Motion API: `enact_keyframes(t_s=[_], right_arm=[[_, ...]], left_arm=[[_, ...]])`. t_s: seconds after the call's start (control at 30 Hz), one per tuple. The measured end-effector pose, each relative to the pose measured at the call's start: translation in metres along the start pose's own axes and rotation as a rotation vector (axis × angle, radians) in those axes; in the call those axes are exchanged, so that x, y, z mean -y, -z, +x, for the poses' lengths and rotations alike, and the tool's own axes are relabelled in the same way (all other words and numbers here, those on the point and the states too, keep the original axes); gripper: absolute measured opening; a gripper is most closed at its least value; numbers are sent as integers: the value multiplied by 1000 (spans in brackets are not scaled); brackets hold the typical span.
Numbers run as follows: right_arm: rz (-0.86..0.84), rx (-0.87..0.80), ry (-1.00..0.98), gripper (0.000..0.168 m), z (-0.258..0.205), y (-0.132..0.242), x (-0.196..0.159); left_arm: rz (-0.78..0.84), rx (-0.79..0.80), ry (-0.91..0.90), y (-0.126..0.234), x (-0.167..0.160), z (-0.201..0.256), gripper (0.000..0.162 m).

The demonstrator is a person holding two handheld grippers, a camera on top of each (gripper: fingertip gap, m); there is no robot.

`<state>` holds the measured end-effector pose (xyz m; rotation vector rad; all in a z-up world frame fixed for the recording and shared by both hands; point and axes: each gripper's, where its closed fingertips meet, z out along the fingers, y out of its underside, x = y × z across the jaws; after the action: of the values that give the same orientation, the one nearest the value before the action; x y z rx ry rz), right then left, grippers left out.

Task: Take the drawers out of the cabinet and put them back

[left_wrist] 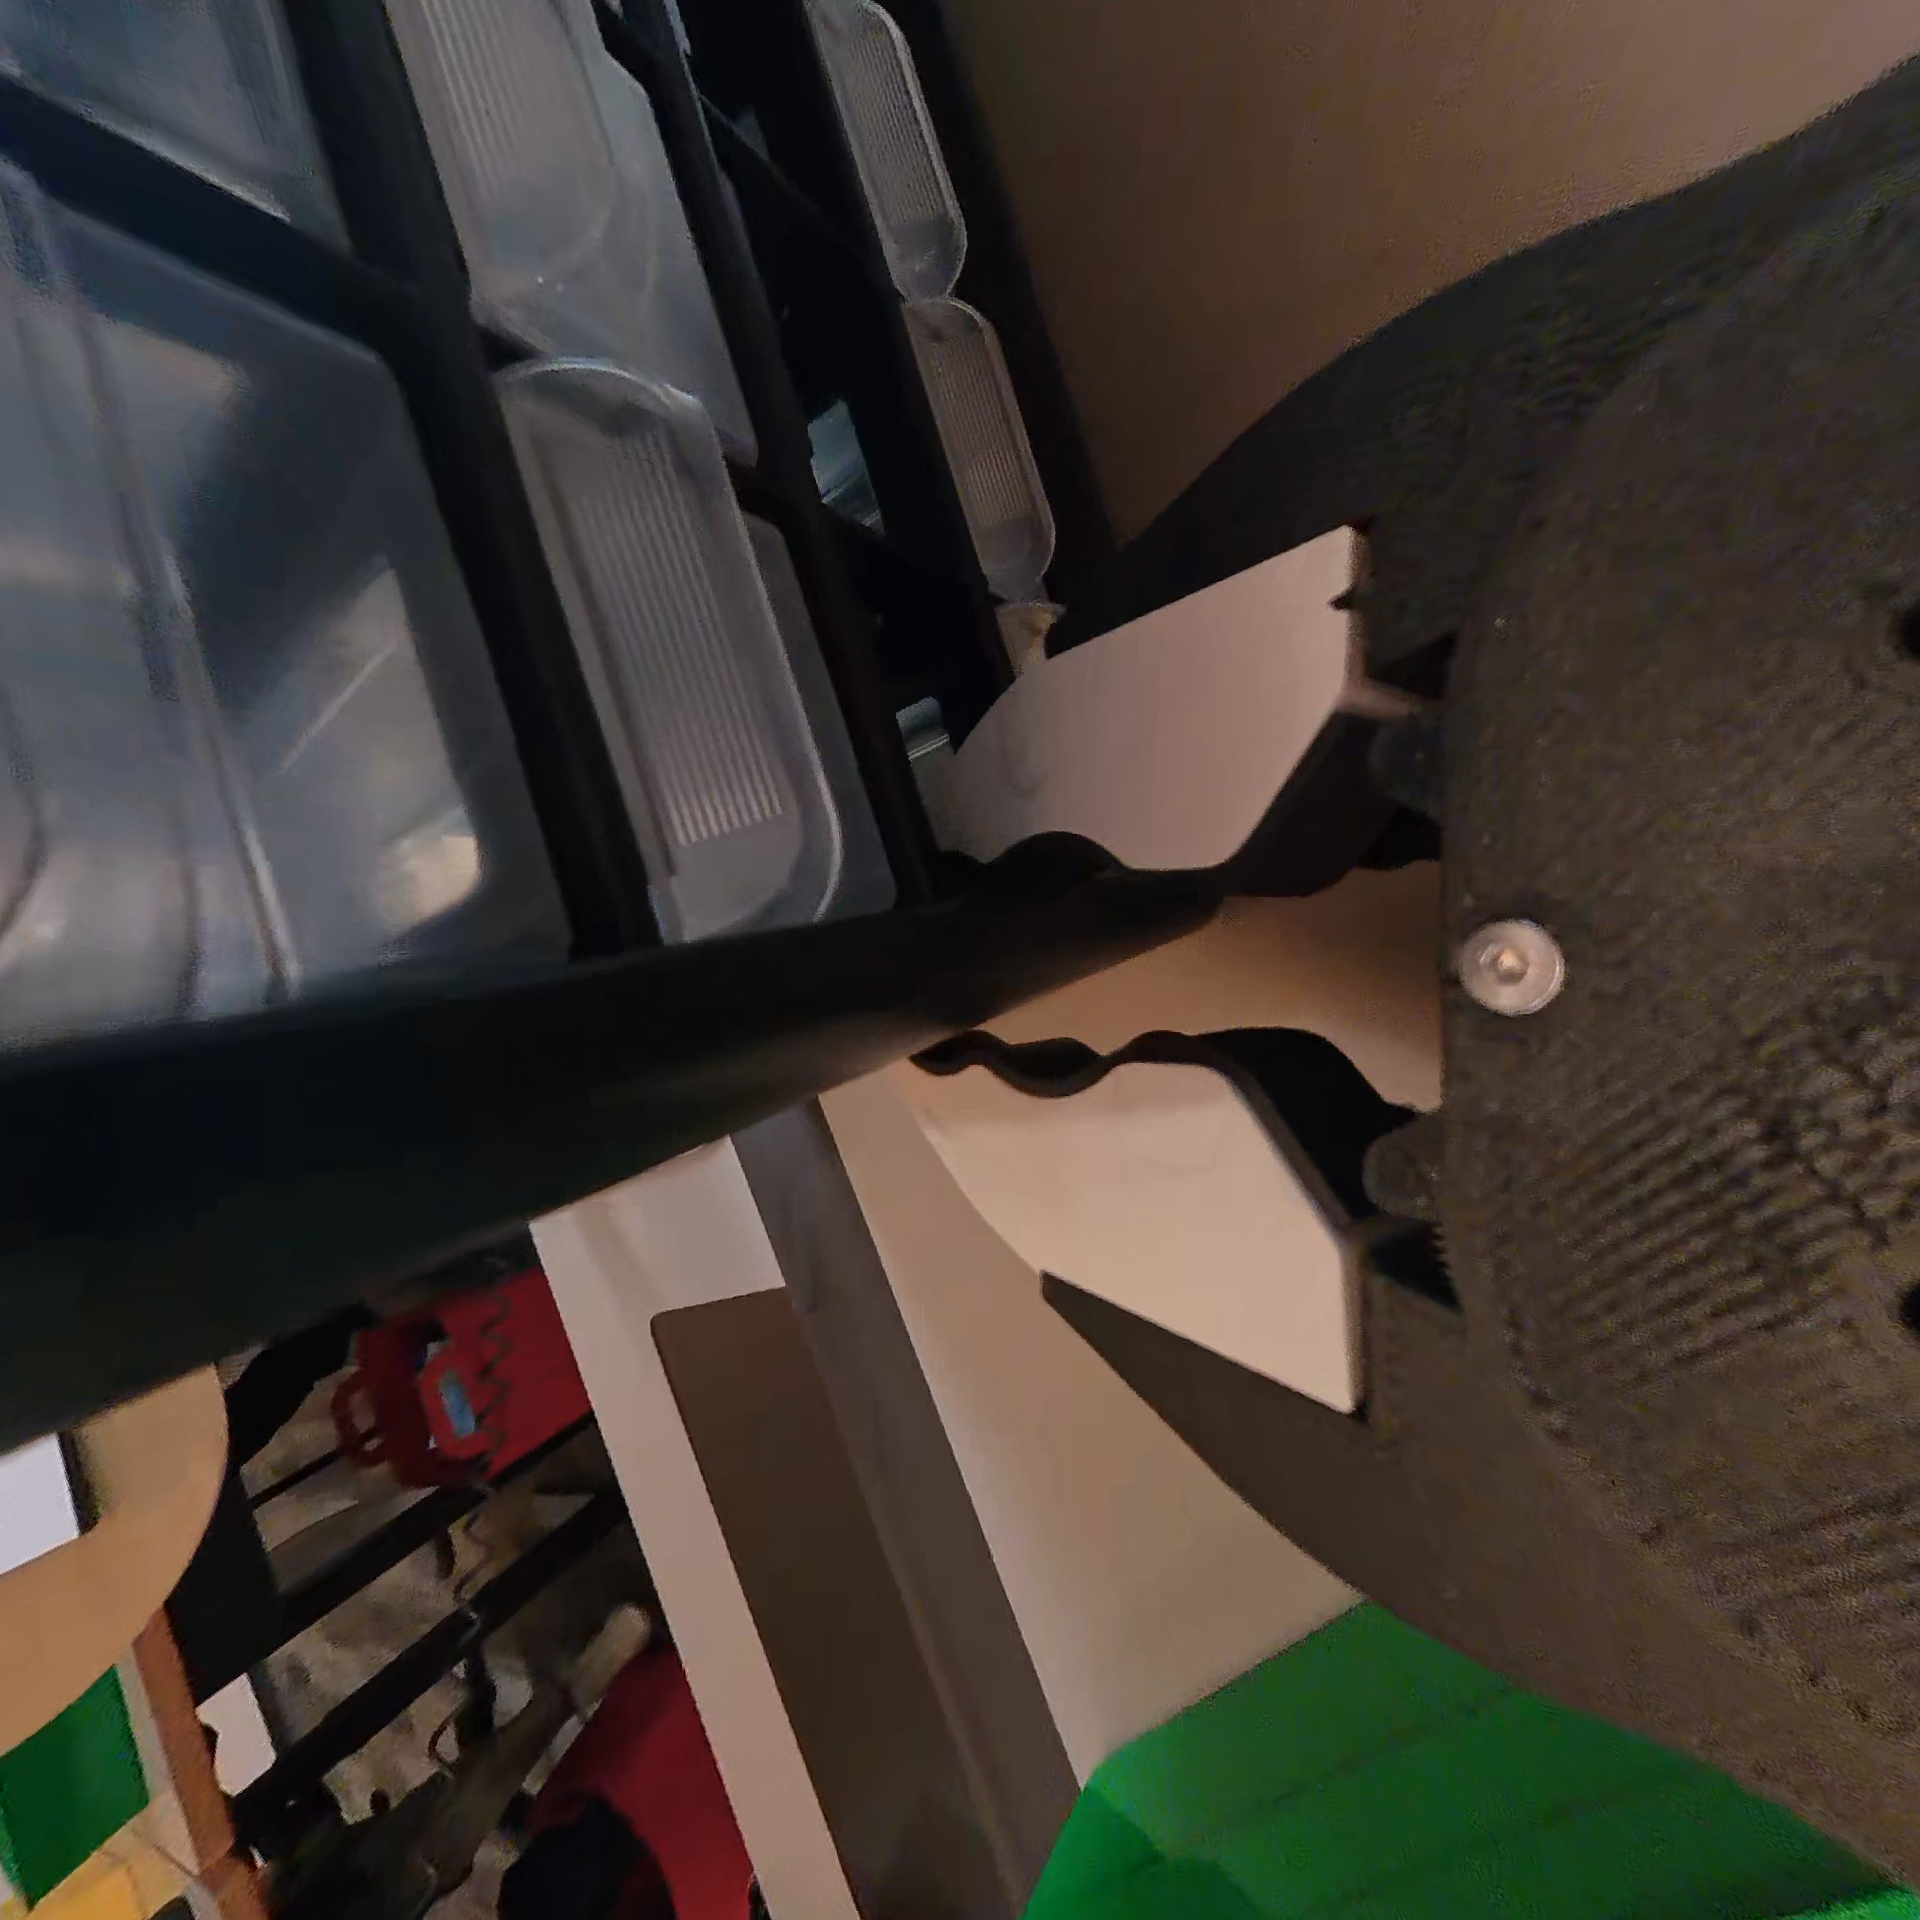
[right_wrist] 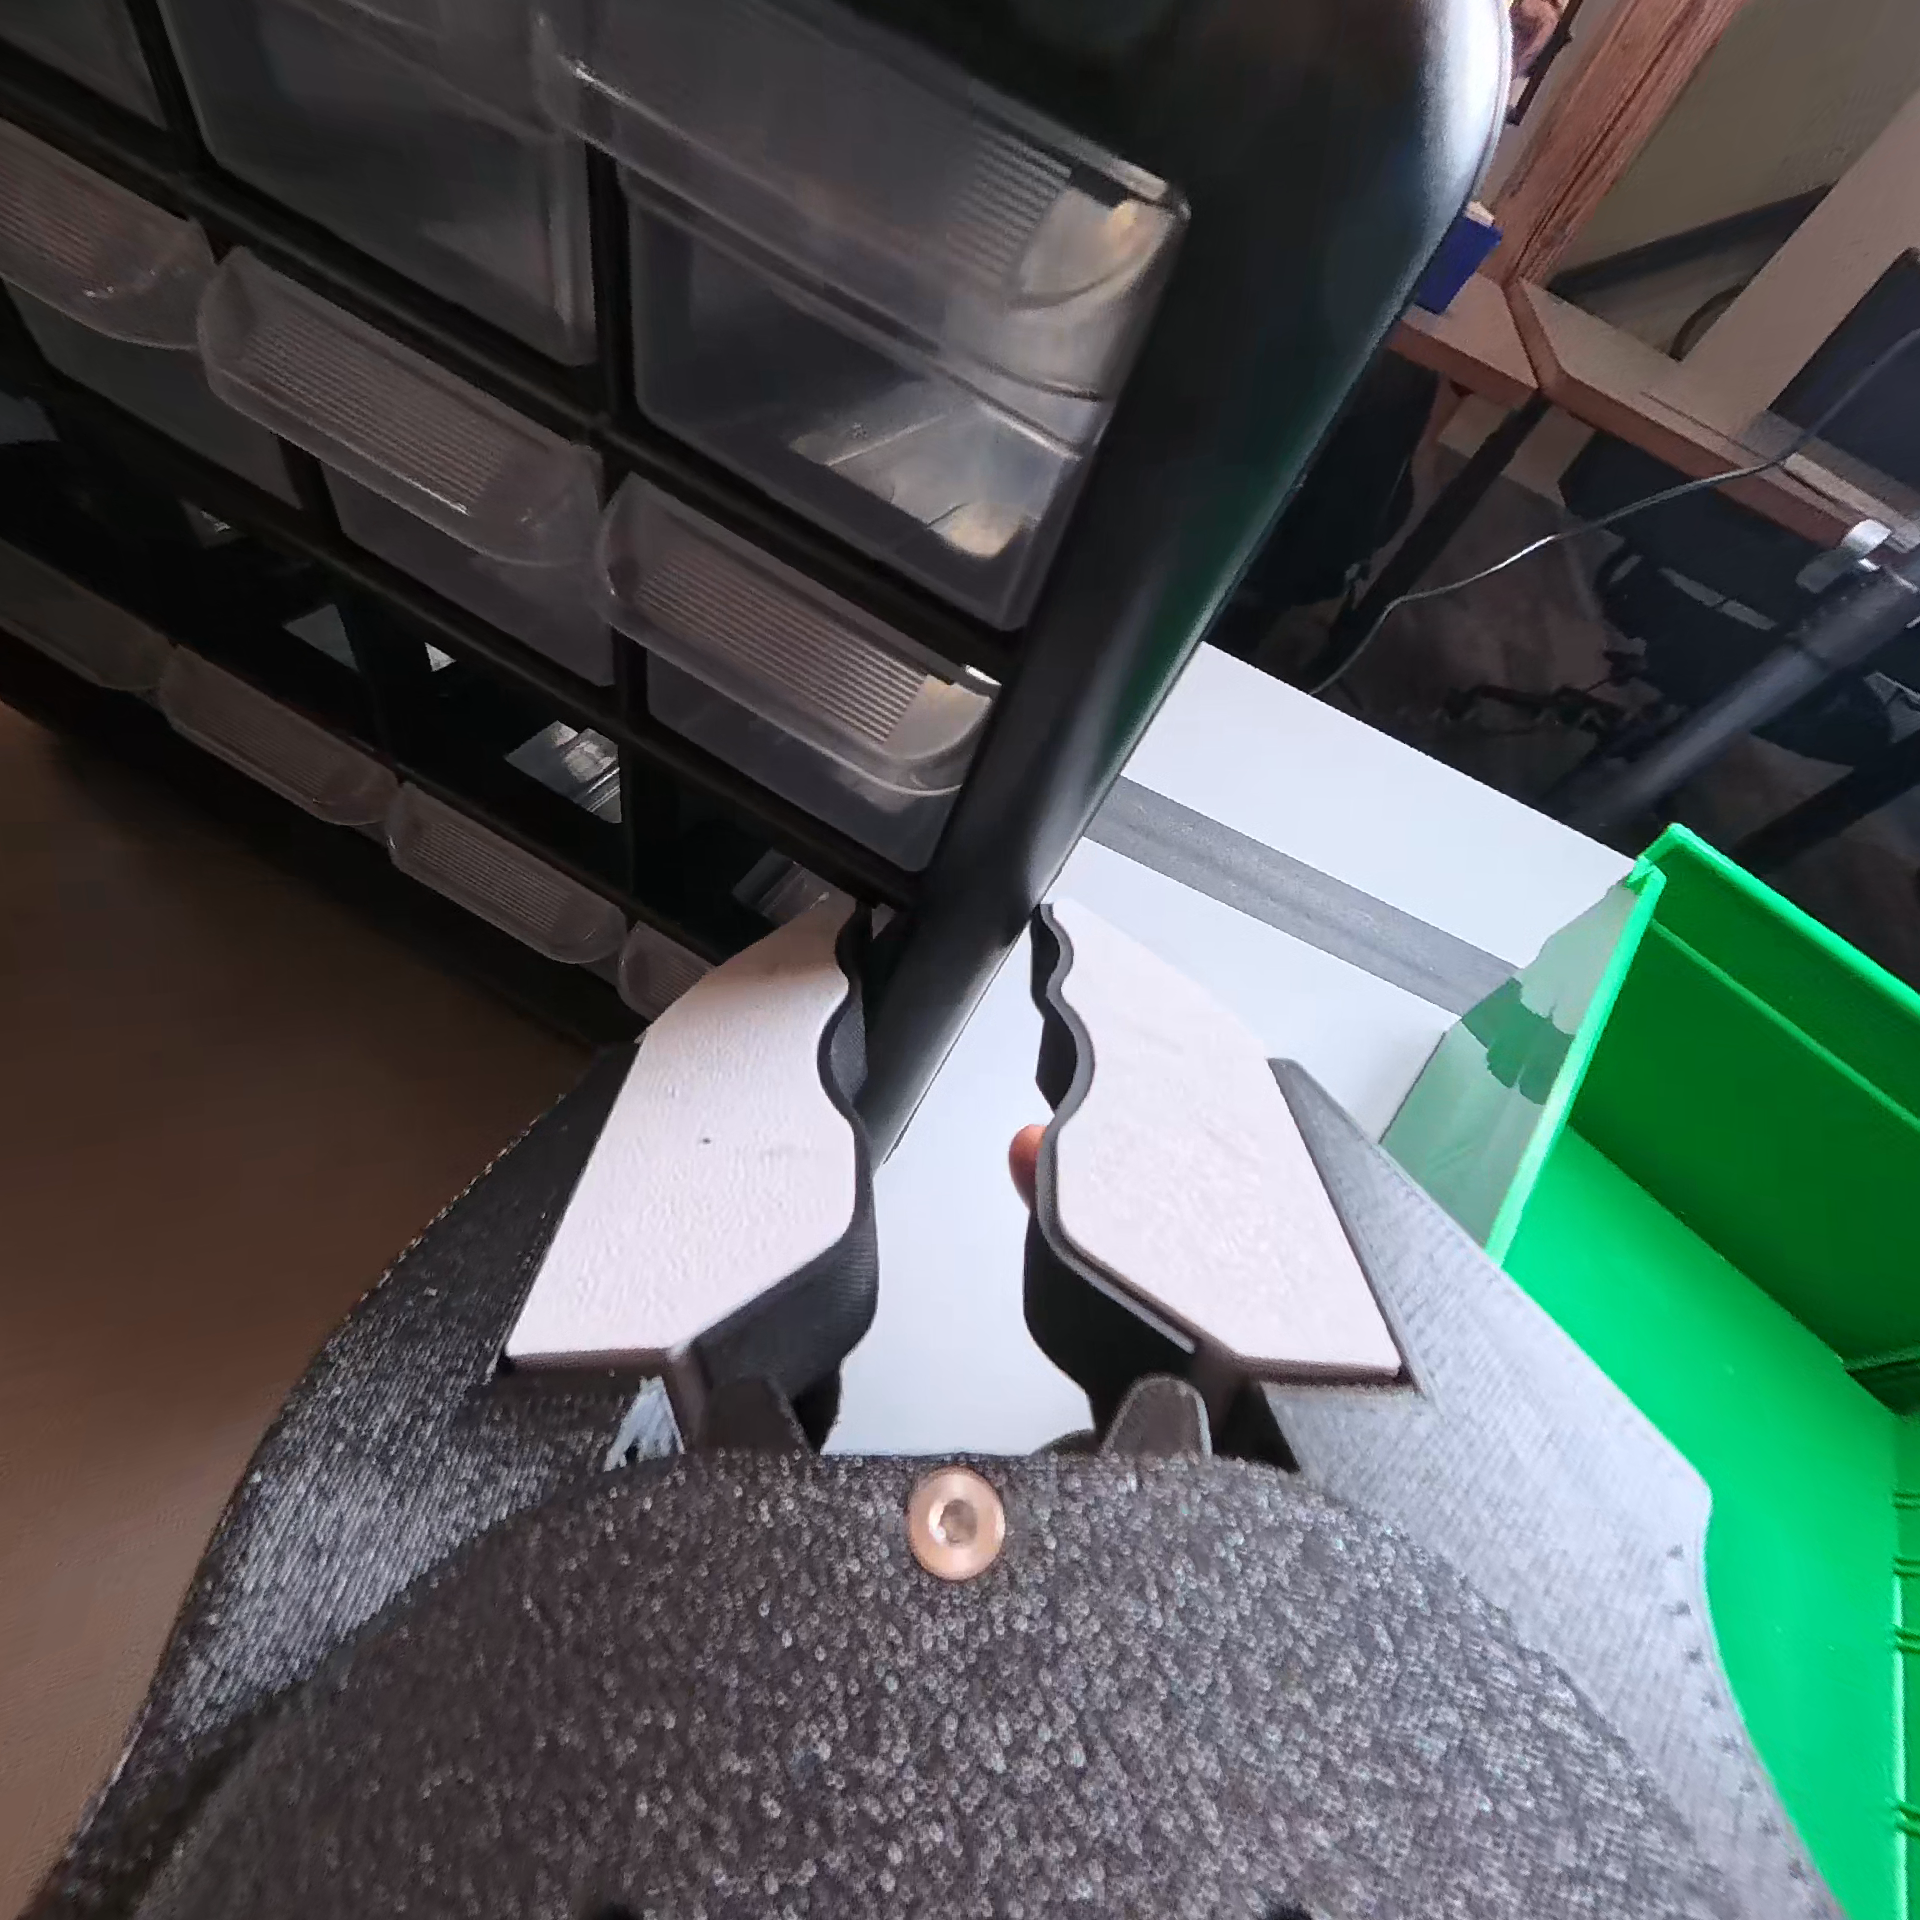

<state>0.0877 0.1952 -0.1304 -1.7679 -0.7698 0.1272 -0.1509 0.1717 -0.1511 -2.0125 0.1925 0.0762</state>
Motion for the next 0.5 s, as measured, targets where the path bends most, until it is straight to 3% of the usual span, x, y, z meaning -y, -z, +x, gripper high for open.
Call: enact_keyframes(t_s=[0.33,0.5], right_arm=[[30,60,66,28,-19,23,-3],[37,64,55,28,-21,24,-3]], left_arm=[[-19,52,-3,41,-19,2,27],[-9,53,-2,43,-20,1,27]])
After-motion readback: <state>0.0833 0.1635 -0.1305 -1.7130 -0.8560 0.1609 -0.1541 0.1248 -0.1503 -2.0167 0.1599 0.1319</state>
